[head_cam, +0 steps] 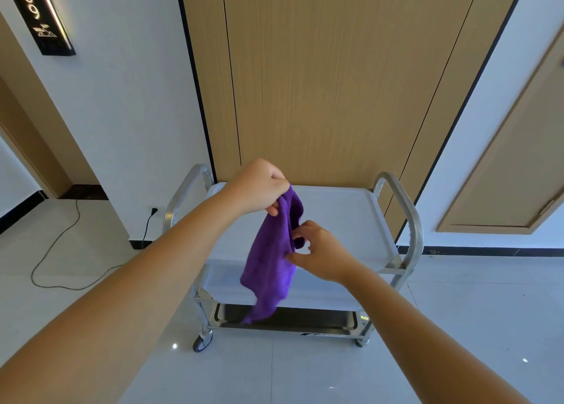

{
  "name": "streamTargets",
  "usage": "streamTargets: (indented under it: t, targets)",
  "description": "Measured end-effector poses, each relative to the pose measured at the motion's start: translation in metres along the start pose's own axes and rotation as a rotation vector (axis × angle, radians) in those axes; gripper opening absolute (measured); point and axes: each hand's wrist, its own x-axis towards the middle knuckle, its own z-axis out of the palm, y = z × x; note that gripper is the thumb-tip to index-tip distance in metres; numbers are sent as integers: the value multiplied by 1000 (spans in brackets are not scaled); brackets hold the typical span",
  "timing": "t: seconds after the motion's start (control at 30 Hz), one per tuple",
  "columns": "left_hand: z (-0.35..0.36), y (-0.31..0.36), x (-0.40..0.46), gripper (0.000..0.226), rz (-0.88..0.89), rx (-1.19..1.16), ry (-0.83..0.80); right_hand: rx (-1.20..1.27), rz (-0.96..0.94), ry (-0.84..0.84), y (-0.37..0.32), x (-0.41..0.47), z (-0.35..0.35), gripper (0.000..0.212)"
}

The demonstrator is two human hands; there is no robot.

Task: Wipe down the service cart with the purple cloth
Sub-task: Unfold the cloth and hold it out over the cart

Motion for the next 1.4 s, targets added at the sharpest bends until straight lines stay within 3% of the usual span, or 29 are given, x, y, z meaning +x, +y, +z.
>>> streamTargets:
  t: [0.17,0.27,0.4,0.53,0.63,0.77,0.87,1.0,1.1,1.17,1.33,1.4]
  targets:
    - [-9,-6,1,26,-54,-16,76,-72,30,-75,2,1,1,16]
    - [-13,-17,4,20,-133,-6,88,-16,54,-110,6,-2,-4,24]
    - [-21,-39,8,10,-330,-68,56,89,108,-108,13,-8,-18,38]
    - [-18,-61,12,7,-448,70,-49,122,144,-52,23,-6,-28,38]
    - [-12,-72,16,7,-522,24,-93,115,148,-23,28,-3,-31,33]
    - [-11,-81,20,9,-477,36,60,110,97,11,22,4,-37,32]
    - [-12,-84,22,8,-400,82,71,119,73,45,17,11,-44,37]
    - [-12,-85,27,19,-304,-158,27,177,91,129,14,19,-55,32]
    - [-15,-88,24,33,-317,-574,-51,305,107,135,9,21,-68,19]
    - [-14,-86,21,47,-302,-772,-106,420,77,114,3,22,-73,21]
    - [-14,-72,16,42,-268,-973,-140,819,72,145,-8,30,-73,27]
    - [-16,-71,16,42,-208,-917,-198,929,94,140,-9,32,-71,26]
